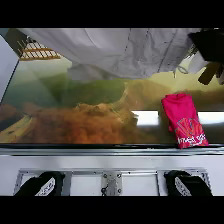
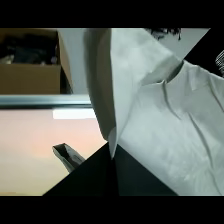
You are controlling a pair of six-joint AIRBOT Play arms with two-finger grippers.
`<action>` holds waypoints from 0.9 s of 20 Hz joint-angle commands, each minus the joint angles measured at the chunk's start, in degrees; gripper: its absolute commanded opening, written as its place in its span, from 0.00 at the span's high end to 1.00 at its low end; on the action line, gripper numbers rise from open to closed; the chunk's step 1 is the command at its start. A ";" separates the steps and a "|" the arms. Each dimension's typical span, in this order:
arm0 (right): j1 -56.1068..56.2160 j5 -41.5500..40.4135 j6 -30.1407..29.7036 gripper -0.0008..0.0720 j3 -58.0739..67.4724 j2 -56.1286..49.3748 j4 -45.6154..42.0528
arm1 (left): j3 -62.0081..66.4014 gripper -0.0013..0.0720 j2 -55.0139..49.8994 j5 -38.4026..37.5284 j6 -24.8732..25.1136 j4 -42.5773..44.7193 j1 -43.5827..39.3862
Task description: Fold the clothes and pants, and hang the long-sleeved shirts on hangers.
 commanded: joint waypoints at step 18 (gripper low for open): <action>-0.02 4.66 17.49 0.97 -18.29 -19.26 -18.36 | -13.92 0.97 -25.59 15.26 2.99 0.02 -9.20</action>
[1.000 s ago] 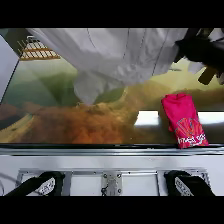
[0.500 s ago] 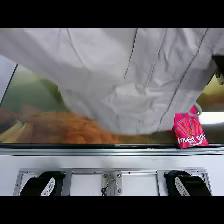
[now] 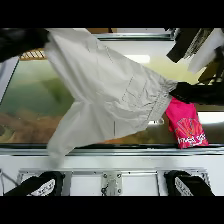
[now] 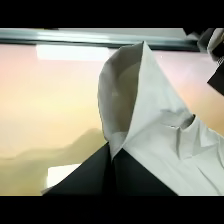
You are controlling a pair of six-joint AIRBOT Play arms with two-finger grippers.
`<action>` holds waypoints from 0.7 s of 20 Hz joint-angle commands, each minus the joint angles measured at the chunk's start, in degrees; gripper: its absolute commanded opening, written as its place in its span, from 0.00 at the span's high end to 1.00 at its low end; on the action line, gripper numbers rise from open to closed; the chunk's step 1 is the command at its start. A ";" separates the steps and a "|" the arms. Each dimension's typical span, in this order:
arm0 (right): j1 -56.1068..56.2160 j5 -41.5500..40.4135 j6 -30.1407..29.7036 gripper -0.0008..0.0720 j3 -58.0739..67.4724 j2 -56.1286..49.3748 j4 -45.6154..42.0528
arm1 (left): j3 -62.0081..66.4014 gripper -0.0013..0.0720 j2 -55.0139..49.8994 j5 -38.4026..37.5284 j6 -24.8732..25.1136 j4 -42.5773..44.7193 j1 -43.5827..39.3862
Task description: Fold the clothes and pants, and hang the long-sleeved shirts on hangers.
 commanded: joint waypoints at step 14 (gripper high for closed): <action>-2.27 -14.14 -3.32 0.33 6.56 -8.33 -5.73 | -15.32 0.15 -7.32 -23.47 -2.14 0.42 23.17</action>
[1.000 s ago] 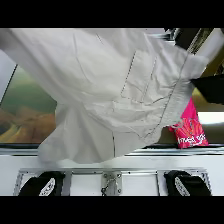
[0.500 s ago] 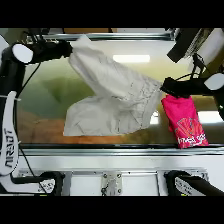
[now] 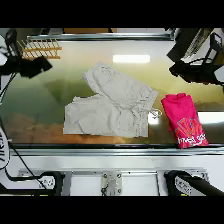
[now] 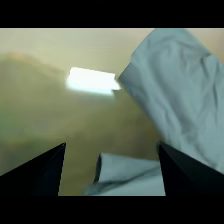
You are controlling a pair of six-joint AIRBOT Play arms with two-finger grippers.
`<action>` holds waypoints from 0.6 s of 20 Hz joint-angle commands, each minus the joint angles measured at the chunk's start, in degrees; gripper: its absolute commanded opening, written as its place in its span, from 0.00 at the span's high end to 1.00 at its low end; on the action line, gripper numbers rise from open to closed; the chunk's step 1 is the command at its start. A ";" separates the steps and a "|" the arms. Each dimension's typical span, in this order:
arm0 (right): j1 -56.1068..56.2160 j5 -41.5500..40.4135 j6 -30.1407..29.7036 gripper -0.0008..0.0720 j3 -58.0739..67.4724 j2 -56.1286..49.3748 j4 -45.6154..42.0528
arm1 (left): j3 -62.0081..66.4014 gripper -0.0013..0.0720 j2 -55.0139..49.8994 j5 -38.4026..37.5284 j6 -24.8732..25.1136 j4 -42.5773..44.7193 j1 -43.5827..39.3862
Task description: Fold the clothes and pants, and hang the long-sleeved shirts on hangers.
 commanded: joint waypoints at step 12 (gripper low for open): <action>6.64 5.86 -0.22 0.33 -7.13 10.25 -1.42 | -54.38 0.15 10.56 6.47 7.45 -7.61 1.97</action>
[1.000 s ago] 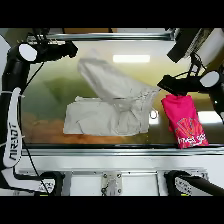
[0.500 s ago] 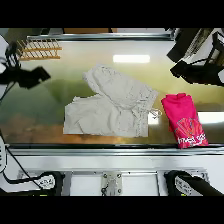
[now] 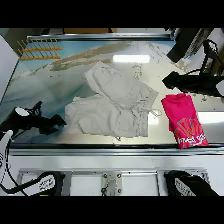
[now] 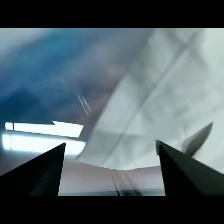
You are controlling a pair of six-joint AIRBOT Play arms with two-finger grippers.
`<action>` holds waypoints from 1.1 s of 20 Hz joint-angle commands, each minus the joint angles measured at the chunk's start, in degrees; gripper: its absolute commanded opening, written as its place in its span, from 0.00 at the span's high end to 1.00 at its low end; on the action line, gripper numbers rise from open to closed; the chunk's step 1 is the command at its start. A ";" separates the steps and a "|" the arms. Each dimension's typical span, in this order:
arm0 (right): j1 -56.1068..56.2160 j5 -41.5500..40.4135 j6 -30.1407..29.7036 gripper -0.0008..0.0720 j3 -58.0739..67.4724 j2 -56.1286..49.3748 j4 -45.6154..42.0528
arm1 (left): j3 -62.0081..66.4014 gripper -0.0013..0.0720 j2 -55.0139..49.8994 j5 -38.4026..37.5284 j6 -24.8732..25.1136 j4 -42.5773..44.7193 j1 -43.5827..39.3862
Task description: Fold the clothes and pants, and hang the long-sleeved shirts on hangers.
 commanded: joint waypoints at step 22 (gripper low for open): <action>3.19 -10.19 22.12 0.03 -43.85 -1.95 11.56 | -7.56 0.97 12.87 0.00 1.40 -1.75 -12.02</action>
